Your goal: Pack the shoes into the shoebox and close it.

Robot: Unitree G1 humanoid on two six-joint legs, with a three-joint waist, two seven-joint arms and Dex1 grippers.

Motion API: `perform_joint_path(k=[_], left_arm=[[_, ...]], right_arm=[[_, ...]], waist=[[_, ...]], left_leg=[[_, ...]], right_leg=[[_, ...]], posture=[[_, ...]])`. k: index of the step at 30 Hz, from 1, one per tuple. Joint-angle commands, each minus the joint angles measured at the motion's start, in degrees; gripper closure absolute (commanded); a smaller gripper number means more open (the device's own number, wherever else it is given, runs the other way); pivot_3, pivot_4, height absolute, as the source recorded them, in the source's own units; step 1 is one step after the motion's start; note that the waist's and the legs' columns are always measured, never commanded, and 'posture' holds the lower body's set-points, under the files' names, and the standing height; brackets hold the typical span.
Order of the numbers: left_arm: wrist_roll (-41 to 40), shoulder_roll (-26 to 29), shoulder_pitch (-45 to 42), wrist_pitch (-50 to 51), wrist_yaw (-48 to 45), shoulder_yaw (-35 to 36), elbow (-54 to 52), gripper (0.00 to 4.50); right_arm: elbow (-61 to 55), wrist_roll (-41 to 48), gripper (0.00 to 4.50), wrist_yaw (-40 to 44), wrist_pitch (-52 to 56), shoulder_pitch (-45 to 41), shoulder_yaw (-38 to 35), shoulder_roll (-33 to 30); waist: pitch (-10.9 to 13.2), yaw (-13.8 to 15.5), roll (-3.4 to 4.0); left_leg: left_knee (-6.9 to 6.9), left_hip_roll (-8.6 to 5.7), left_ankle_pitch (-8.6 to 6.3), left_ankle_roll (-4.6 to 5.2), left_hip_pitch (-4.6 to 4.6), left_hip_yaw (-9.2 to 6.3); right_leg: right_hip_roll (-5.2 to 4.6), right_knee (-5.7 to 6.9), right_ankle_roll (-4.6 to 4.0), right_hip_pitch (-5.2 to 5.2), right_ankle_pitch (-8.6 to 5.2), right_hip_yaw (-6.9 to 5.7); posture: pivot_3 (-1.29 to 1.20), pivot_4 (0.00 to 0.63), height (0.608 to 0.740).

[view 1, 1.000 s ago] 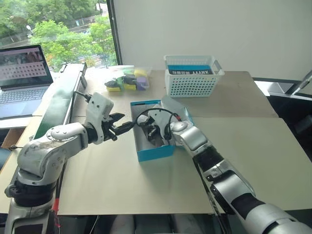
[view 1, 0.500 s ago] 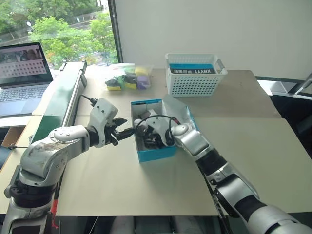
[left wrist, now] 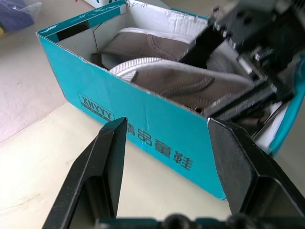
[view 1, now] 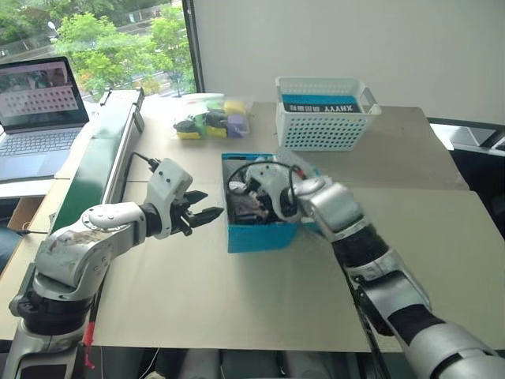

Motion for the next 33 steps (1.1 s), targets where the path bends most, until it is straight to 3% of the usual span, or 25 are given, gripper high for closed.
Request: perform_joint_path(k=[1,9,15,20,25,26,29,30,31,33], left_arm=[[0.8,-0.2,-1.2,-1.7,-0.8,-0.2,-0.4,1.64],[2.2,-0.9,-2.3,-2.4,-2.0,-1.4,0.9,1.64],[2.8,-0.9,-2.5,-2.7,-2.5,-1.7,1.1,1.64],[3.1,-0.6,-2.5,-2.4,-2.6,-1.5,0.9,1.64],[3.0,-0.1,-2.1,-2.0,-3.1,-1.2,0.5,1.64],[2.9,0.0,-2.0,-2.1,-3.5,-1.3,0.6,1.64],[3.0,0.4,-2.3,-2.6,-4.9,-2.0,1.1,1.64],[3.0,0.6,-2.5,-2.9,-5.5,-2.3,1.3,1.64],[3.1,0.8,-2.7,-3.2,-6.3,-2.8,1.6,1.64],[3.4,1.2,-3.3,-4.0,-8.1,-3.8,2.0,1.64]], right_arm=[[-5.3,3.5,0.04,0.9,3.6,-3.7,-5.0,-2.4],[-6.7,4.1,0.04,0.1,2.9,-2.8,-3.0,-7.2],[-6.9,3.5,0.04,-2.6,1.6,1.3,-0.4,-6.3],[-4.9,3.7,0.04,-6.5,0.2,6.0,-1.4,-2.1],[-9.0,7.5,0.04,-4.6,4.0,4.7,-5.4,-4.1],[-10.4,8.6,0.57,-2.6,4.6,3.9,-5.8,-6.6],[-13.0,12.8,1.54,1.8,7.7,-1.4,-9.1,-12.5],[-13.4,14.2,1.66,3.0,8.6,-4.2,-10.5,-13.9],[-13.9,15.6,2.18,4.3,9.4,-6.8,-11.4,-15.6],[-14.9,17.6,2.81,6.2,10.6,-9.8,-12.1,-18.6]], waist=[[0.0,0.0,0.01],[0.0,-0.2,0.02],[0.0,-0.2,0.02],[0.0,-0.3,0.02],[0.0,-0.1,0.02],[0.0,0.1,0.03],[0.1,0.2,0.08],[0.1,0.2,0.1],[0.1,0.1,0.19],[0.2,-0.1,0.33]], left_leg=[[-0.01,0.0,0.0,0.0,-0.02,0.01],[-0.02,0.01,-0.01,0.02,-0.02,0.06],[0.01,0.0,-0.01,0.02,-0.02,0.05],[0.02,0.01,0.0,0.02,0.0,0.05],[0.13,0.0,0.0,0.02,0.01,0.04],[0.13,0.0,0.0,0.02,0.0,0.04],[0.18,-0.02,0.0,0.02,-0.02,0.02],[0.2,-0.03,0.0,0.02,-0.02,0.04],[0.21,-0.02,0.0,0.02,-0.02,0.04],[0.21,-0.02,0.0,0.02,-0.02,0.05]], right_leg=[[-0.01,-0.02,0.0,-0.01,0.0,0.0],[0.0,-0.07,0.0,0.0,0.0,0.0],[-0.01,-0.05,0.0,0.01,0.0,0.0],[0.01,0.0,0.0,0.02,0.0,0.01],[0.0,0.04,0.0,0.06,0.0,0.0],[0.0,0.06,0.0,0.06,0.0,0.0],[-0.02,0.06,0.01,0.07,0.0,-0.02],[-0.02,0.04,0.01,0.07,0.0,-0.02],[-0.01,0.05,0.01,0.07,0.0,-0.02],[-0.01,0.06,0.01,0.04,0.0,0.0]], posture=[[0.0,0.15,0.74],[0.0,0.15,0.74],[0.0,0.15,0.74],[0.0,0.15,0.74],[0.0,0.15,0.74],[0.0,0.15,0.74],[0.0,0.15,0.74],[0.0,0.15,0.74],[0.0,0.15,0.74],[0.0,0.15,0.74]])
